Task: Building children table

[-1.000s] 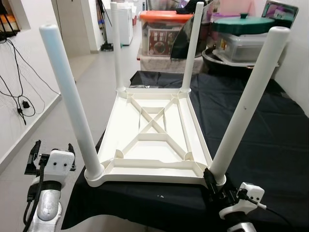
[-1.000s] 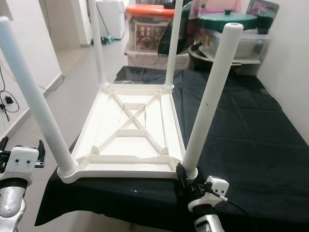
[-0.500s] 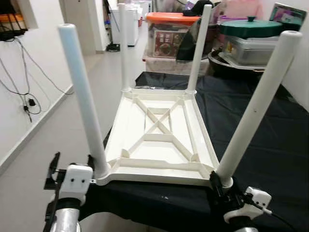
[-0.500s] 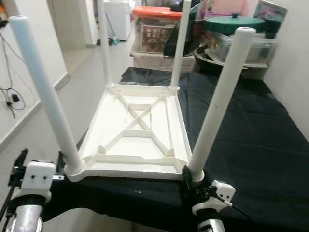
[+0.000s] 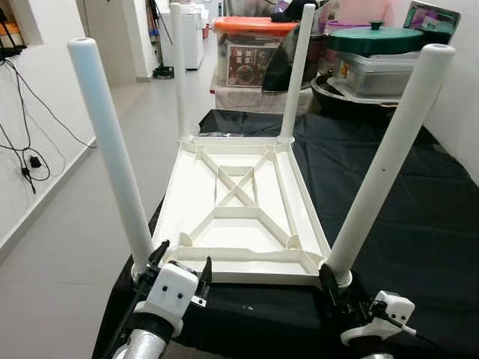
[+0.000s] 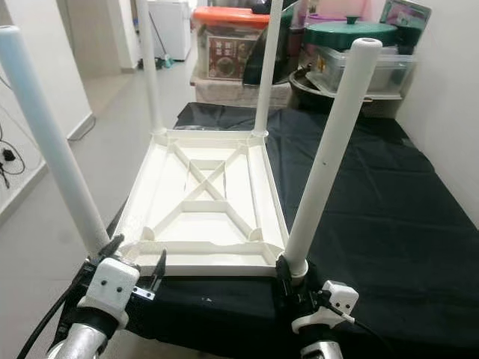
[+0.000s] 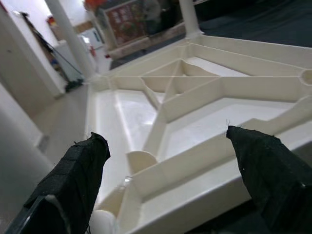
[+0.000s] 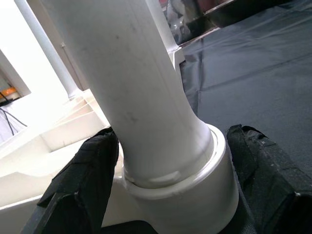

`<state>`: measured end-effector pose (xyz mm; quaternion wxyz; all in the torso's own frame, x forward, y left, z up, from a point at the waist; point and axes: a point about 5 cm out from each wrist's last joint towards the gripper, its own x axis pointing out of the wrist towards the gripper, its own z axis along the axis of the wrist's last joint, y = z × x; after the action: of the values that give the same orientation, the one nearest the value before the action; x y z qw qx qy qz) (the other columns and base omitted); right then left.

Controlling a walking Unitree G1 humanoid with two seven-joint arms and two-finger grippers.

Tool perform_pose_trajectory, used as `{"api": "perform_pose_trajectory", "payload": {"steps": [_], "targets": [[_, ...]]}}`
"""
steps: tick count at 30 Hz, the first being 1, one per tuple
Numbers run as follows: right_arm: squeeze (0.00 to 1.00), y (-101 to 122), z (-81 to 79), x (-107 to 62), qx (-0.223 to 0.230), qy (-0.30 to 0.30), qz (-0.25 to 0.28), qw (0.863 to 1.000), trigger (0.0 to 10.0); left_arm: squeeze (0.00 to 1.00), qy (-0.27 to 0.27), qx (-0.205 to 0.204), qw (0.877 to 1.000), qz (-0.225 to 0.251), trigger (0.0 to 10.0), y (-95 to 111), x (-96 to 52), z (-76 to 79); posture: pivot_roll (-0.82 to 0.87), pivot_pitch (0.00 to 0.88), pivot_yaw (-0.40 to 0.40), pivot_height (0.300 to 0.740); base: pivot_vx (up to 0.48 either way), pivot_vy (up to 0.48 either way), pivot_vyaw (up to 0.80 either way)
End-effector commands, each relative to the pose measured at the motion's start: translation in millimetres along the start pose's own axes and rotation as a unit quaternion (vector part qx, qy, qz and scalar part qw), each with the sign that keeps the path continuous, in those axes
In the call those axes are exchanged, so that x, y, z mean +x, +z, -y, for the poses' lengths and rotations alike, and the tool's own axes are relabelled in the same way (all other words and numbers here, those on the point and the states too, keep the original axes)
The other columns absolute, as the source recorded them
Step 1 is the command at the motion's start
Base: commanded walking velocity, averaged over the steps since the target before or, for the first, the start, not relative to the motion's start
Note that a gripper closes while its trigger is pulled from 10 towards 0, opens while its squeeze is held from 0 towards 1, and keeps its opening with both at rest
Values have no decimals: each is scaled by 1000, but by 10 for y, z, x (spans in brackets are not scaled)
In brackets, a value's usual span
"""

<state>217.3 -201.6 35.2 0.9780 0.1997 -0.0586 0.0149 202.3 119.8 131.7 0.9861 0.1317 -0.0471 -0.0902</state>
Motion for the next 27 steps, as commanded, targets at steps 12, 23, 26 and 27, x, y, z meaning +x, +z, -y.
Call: {"api": "perform_pose_trajectory", "payload": {"steps": [12,23,26,27], "targets": [[0,694,-800,1012,-173,41,27,984,10000,0,-40,-37,998,-21,10000,-44,75,88,126,2,-27,740,0,0,0],[0,664,-775,955,-184,26,29,982,10000,0,-46,-67,996,-44,10000,-119,83,108,121,0,-29,740,0,0,0],[0,654,-774,952,-185,25,29,982,10000,0,-46,-68,996,-46,10000,-129,90,107,119,0,-29,740,0,0,0],[0,654,-774,952,-185,25,29,982,10000,0,-46,-68,996,-46,10000,-129,90,107,119,0,-29,740,0,0,0]]}}
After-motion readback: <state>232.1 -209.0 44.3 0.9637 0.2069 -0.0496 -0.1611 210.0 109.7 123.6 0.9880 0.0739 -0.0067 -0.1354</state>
